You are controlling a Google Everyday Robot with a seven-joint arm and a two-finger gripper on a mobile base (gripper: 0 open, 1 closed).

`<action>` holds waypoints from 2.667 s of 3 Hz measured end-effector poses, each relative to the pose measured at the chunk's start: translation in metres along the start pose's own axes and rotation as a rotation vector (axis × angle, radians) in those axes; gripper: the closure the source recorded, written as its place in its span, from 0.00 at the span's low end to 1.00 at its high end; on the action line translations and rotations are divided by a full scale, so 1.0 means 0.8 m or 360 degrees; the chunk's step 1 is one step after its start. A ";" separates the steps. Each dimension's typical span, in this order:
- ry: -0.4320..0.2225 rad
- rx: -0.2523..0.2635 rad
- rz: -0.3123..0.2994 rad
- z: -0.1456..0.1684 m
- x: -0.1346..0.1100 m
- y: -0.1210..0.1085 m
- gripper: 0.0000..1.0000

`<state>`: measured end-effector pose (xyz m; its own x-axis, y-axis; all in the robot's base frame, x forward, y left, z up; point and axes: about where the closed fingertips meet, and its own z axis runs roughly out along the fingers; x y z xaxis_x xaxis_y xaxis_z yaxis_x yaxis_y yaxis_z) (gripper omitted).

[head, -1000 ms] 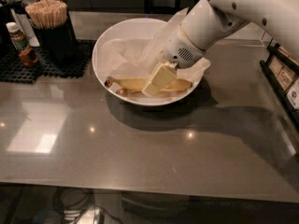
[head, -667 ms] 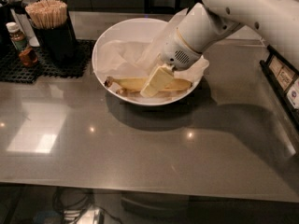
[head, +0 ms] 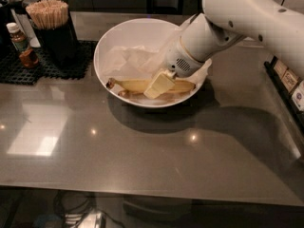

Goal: Pick banana from white bowl

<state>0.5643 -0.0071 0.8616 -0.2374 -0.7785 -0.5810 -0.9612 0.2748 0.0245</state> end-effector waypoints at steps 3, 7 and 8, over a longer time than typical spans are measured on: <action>-0.0155 0.0120 0.0030 -0.017 -0.003 0.001 1.00; -0.1085 -0.0172 -0.0841 -0.267 -0.056 0.100 1.00; -0.1012 -0.0099 -0.1088 -0.290 -0.061 0.157 1.00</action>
Offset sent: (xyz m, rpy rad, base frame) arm 0.0032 -0.0087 -0.0105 0.0167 -0.0409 -0.1051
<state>0.4228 -0.0655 1.0817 0.4859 -0.3002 -0.8208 -0.8740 -0.1740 -0.4537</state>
